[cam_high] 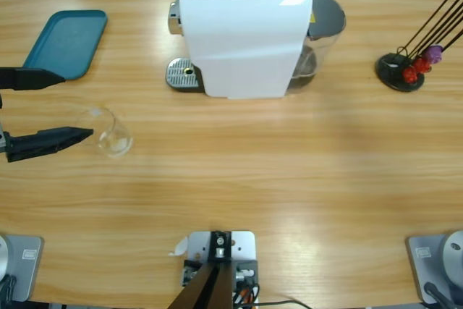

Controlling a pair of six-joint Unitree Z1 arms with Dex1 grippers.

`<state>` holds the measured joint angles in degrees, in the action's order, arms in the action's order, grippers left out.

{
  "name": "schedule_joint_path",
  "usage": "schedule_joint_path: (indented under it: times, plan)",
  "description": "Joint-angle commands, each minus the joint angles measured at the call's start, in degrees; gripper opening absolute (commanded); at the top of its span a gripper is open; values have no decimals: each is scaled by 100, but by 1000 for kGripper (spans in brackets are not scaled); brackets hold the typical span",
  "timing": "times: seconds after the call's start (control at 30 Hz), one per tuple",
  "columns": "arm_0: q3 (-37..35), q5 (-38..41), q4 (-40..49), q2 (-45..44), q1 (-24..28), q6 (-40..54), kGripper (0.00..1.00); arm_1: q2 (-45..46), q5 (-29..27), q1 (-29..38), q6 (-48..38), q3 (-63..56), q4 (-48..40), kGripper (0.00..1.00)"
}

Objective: Pour coffee

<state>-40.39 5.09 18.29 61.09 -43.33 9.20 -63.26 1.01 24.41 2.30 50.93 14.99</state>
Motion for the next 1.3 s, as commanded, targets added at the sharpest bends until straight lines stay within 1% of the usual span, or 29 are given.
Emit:
schedule_joint_path:
  times: [0.03,0.1,0.2,0.33,0.43,0.53,0.63,0.7,0.87,0.93,1.03,1.1,1.23,1.3]
  plan:
    - [153,-238,523,-732,52,-282,991,-1031,1120,1466,816,619,109,16]
    - [81,-372,920,-975,52,-305,991,-1419,1177,1853,1106,916,135,16]
    - [58,-452,1105,-1186,52,-338,991,-1985,1217,2219,1607,1485,271,16]
    - [17,-440,1105,-1152,52,-366,991,-2657,1395,2446,2117,2280,510,16]
    - [-83,-401,1142,-976,52,-375,991,-3056,1412,2553,2295,2649,571,16]
    - [-199,-345,1254,-825,52,-375,991,-3465,1194,2574,2383,3020,645,16]
    - [-197,-350,1321,-827,52,-352,991,-3831,871,2572,2738,3357,883,16]
    - [-188,-350,1344,-827,74,-331,991,-3993,797,2576,2854,3428,909,16]
    - [-171,-350,1342,-825,105,-314,991,-4267,540,2569,2966,3609,868,16]
    - [-150,-350,1342,-827,140,-305,991,-4248,407,2511,2978,3635,853,16]
    - [-108,-345,1330,-820,149,-305,991,-4125,368,2333,3040,3635,847,16]
    - [-76,-333,1309,-808,149,-312,991,-4070,433,2191,3110,3630,847,16]
    - [-64,-333,1307,-830,149,-315,991,-3994,913,1899,3233,3624,832,16]
    - [-53,-333,1307,-836,149,-314,991,-4009,953,1821,3233,3679,830,16]
